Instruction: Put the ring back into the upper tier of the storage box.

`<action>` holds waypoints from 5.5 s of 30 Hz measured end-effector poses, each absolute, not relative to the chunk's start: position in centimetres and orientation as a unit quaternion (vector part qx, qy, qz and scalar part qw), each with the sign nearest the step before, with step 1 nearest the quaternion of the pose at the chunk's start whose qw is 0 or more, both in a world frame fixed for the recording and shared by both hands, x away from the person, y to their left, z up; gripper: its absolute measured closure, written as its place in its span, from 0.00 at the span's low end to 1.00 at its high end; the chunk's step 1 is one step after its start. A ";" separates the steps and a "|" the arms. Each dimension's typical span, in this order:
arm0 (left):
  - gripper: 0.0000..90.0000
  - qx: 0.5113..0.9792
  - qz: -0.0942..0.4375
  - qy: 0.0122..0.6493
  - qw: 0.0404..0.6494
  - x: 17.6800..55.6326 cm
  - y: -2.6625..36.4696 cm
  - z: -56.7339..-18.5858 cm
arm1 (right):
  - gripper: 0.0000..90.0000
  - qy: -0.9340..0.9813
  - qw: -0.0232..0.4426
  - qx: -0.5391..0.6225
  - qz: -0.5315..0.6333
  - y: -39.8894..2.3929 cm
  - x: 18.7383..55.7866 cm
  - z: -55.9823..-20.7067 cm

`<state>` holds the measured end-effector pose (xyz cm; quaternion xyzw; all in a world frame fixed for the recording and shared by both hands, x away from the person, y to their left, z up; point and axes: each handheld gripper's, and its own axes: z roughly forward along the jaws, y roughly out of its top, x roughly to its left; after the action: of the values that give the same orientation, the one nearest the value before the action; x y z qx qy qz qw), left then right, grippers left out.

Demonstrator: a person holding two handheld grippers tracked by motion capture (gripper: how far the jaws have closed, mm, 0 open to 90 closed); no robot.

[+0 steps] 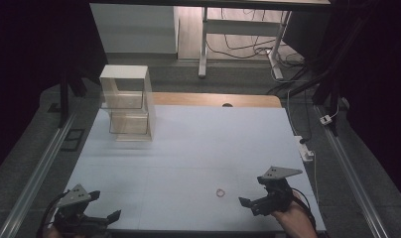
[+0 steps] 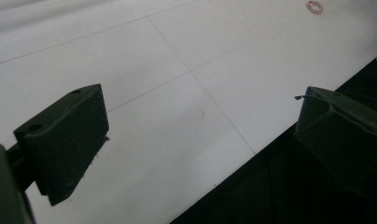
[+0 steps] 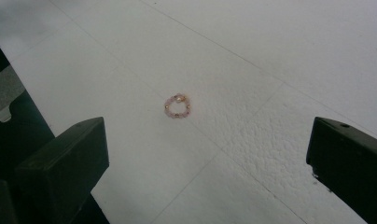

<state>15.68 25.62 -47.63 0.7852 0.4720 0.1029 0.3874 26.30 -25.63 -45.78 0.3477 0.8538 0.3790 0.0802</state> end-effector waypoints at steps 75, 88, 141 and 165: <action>0.02 0.782 0.086 0.475 0.395 15.8 25.9 -47.7 | 0.00 0.905 0.096 0.318 0.267 -17.8 33.6 -51.1; 0.02 0.782 0.086 0.473 0.395 15.8 25.9 -47.7 | 0.12 0.919 0.102 0.301 0.233 -18.1 33.2 -51.8; 0.02 0.781 0.086 0.479 0.391 15.9 25.9 -47.8 | 0.96 0.887 0.049 0.243 0.390 -15.9 32.3 -44.2; 0.02 0.781 0.085 0.478 0.392 15.9 25.9 -47.8 | 0.96 0.861 0.027 0.227 0.455 -10.8 35.9 -41.1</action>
<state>15.91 25.95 -47.77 0.7814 0.4782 0.0849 0.3919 35.86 -10.83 -41.08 0.2268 0.8609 0.4546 0.0270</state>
